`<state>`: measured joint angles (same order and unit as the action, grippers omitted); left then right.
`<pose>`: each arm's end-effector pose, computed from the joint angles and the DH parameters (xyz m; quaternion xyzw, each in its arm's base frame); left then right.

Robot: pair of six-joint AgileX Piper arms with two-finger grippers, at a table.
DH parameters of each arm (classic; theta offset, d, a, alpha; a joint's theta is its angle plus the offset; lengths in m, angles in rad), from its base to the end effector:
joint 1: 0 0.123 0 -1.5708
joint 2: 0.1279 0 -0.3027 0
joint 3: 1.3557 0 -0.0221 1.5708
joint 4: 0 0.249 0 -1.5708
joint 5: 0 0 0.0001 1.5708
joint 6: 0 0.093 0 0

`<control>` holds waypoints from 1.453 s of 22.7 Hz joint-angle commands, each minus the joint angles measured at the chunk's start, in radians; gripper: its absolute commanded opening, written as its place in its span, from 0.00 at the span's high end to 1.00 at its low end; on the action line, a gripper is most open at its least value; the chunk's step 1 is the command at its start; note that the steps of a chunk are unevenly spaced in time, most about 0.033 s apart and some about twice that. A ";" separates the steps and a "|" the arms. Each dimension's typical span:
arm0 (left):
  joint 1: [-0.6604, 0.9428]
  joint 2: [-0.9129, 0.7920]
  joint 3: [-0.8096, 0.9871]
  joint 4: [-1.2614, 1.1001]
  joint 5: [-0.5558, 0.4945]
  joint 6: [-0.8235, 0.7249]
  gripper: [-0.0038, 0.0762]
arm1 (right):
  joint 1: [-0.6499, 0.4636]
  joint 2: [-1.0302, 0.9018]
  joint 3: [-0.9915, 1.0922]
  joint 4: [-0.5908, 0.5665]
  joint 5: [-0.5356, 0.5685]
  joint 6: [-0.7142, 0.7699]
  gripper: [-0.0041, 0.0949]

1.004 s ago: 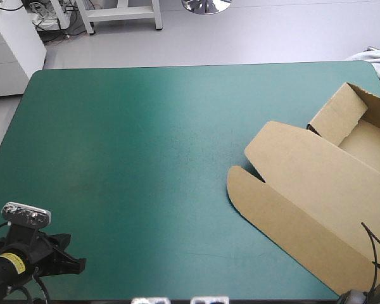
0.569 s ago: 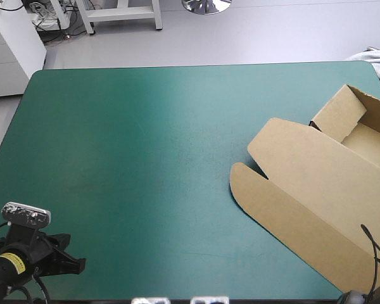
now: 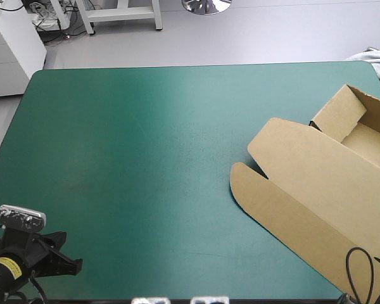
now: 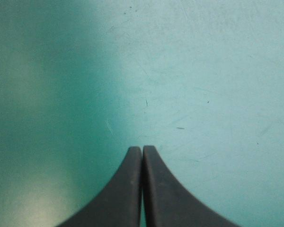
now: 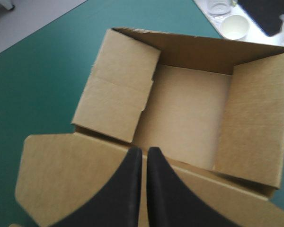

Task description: Fold the box

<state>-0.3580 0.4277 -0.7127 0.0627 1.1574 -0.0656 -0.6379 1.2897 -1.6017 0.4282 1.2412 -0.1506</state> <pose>0.0322 -0.0063 0.3281 0.1352 0.9134 -0.0498 0.3806 0.2093 -0.1096 0.4772 0.2131 0.8878 0.0623 0.4031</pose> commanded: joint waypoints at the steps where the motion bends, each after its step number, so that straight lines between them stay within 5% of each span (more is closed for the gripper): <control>1: -0.007 -0.055 0.029 -0.001 -0.083 0.000 0.96 | 0.038 -0.126 0.080 0.084 -0.001 -0.055 0.98; 9: -0.007 -0.251 0.183 -0.001 -0.098 0.000 0.96 | 0.431 -0.573 0.491 -0.093 0.010 -0.114 0.98; 24: -0.007 -0.255 0.183 0.026 -0.099 0.003 0.96 | 0.444 -1.038 0.962 -0.098 0.010 -0.198 0.98; 33: -0.007 -0.255 0.183 0.026 -0.087 -0.001 0.96 | 0.444 -1.121 1.069 -0.098 0.008 -0.196 0.98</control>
<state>-0.3580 0.1586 -0.5069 0.0804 1.1199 -0.0605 -0.1932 0.1568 -0.5104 0.3133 1.2421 -0.3375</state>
